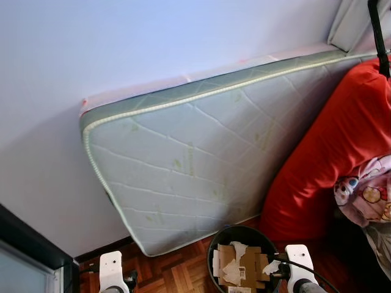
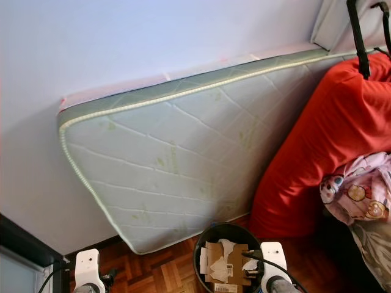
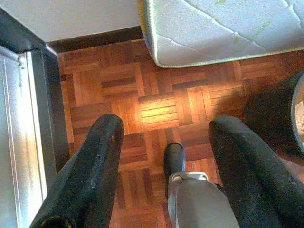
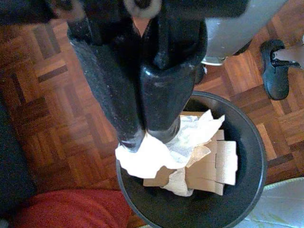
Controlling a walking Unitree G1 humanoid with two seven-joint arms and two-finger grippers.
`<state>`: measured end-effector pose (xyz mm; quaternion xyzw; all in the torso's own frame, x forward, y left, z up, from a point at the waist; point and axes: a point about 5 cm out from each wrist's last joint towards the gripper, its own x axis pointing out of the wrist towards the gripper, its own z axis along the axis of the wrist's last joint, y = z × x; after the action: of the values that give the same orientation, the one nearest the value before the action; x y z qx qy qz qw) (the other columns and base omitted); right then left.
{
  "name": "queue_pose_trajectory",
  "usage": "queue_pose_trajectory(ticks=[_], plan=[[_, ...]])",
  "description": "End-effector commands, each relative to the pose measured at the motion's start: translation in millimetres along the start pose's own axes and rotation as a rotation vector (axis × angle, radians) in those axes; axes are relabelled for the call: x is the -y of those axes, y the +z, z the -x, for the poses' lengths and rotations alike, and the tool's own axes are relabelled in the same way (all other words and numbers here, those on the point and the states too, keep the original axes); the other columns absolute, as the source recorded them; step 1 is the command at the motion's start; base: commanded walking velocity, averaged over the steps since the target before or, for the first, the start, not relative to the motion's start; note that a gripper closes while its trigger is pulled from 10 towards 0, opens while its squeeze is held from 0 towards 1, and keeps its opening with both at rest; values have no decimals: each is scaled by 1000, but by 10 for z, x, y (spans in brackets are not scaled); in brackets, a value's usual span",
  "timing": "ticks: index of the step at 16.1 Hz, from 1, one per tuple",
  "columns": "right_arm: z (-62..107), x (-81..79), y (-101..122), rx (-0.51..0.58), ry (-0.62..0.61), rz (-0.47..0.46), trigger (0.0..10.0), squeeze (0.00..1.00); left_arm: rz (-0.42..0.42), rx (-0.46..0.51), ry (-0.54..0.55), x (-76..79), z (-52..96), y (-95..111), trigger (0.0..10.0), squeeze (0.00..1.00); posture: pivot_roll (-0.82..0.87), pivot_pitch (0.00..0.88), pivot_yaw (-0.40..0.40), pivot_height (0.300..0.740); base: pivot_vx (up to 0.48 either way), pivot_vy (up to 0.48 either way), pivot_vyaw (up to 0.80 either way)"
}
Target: Clean up the room
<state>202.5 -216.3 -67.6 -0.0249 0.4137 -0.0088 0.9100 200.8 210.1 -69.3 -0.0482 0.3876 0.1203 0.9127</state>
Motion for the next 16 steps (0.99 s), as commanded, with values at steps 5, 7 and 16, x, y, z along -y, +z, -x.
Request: queue_pose_trajectory(ticks=[5, 7, 16], plan=[[-1, -15, -9, -1, -1, -17, 10000, 0, -10, -11, 10, -31, 10, -39, 10000, 0, -72, 29, 10, 735, 0, 0, 0], [-1, -13, -8, -1, -2, -14, 10000, 0, -6, -9, 12, -30, 11, -39, 10000, 0, -71, 30, 9, 735, 0, 0, 0], [0, -14, -20, -9, -7, -38, 10000, 0, 1, -8, 12, -30, 11, -38, 10000, 0, -71, 30, 9, 735, 0, 0, -228]])
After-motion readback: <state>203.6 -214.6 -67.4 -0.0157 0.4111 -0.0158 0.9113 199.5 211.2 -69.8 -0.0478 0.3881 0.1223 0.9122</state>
